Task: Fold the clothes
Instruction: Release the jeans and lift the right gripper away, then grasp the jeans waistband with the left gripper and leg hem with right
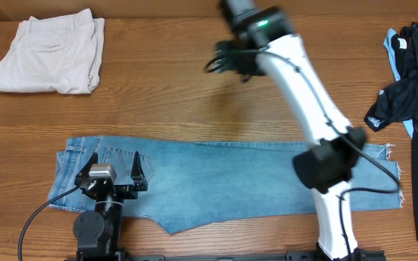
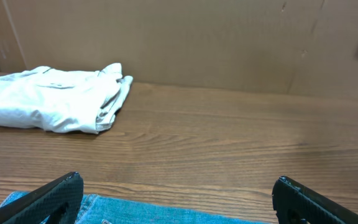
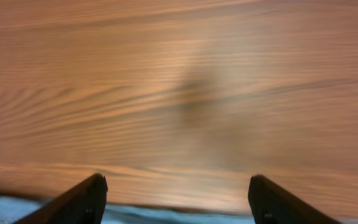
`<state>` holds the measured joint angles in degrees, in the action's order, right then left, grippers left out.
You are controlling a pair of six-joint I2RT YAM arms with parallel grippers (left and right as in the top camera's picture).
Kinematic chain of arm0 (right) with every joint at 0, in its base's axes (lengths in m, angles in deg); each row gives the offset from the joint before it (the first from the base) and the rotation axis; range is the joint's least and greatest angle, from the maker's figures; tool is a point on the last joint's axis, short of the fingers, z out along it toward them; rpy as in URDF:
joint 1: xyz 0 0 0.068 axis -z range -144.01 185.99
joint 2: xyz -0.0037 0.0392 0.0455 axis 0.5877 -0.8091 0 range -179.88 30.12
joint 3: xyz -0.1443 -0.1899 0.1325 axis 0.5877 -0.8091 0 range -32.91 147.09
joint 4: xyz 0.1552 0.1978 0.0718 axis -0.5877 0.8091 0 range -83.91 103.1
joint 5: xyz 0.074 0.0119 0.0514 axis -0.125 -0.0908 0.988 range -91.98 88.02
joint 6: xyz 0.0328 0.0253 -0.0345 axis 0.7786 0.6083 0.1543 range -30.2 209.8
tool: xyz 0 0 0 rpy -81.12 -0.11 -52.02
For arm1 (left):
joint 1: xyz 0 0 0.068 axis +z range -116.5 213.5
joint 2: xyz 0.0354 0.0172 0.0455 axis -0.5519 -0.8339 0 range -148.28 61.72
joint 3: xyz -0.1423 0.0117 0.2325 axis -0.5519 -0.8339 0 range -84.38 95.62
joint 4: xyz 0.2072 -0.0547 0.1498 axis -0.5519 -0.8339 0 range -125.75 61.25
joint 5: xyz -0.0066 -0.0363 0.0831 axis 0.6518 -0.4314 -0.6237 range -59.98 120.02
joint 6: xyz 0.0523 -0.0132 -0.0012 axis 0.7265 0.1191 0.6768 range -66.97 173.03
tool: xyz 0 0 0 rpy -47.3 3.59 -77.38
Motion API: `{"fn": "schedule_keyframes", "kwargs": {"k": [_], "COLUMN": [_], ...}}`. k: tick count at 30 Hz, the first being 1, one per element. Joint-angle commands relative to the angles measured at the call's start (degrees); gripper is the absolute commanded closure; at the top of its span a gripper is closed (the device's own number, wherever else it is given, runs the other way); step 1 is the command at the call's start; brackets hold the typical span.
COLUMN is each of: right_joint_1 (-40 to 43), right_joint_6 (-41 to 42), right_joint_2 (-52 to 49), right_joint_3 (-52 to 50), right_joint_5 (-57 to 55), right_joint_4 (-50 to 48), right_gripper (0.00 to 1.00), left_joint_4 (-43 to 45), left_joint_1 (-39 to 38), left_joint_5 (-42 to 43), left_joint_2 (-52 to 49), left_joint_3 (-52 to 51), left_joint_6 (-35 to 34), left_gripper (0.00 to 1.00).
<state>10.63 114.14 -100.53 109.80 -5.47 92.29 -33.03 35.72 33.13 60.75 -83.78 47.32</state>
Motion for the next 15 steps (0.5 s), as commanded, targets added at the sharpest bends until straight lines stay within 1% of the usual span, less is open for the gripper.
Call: {"fn": "schedule_keyframes", "kwargs": {"k": [1, 6, 12, 15], "right_joint_1": [2.7, 6.1, 7.8, 7.2], "right_joint_6": [-0.1, -0.2, 2.6, 2.7], "right_joint_2": [9.9, 16.2, 24.5, 29.8], "right_joint_3": [2.3, 2.3, -2.7, -7.3], "right_joint_5": [-8.0, -8.9, -8.8, -8.3], "right_joint_4": [4.5, 10.9, 10.9, 10.9], "right_gripper": [0.21, 0.19, 0.19, 0.16], "left_joint_4": [0.0, 0.0, 0.0, 0.1], "left_joint_1": [-0.4, -0.4, -0.4, -0.4], "left_joint_5": [-0.8, -0.8, -0.8, -0.7], "left_joint_2": [0.5, 0.5, 0.5, 0.5], "left_joint_3": [-0.3, -0.3, -0.3, -0.3], "left_joint_6": [1.0, 1.0, 1.0, 1.0], "left_gripper": [0.00, 0.00, 0.00, 0.00]}}
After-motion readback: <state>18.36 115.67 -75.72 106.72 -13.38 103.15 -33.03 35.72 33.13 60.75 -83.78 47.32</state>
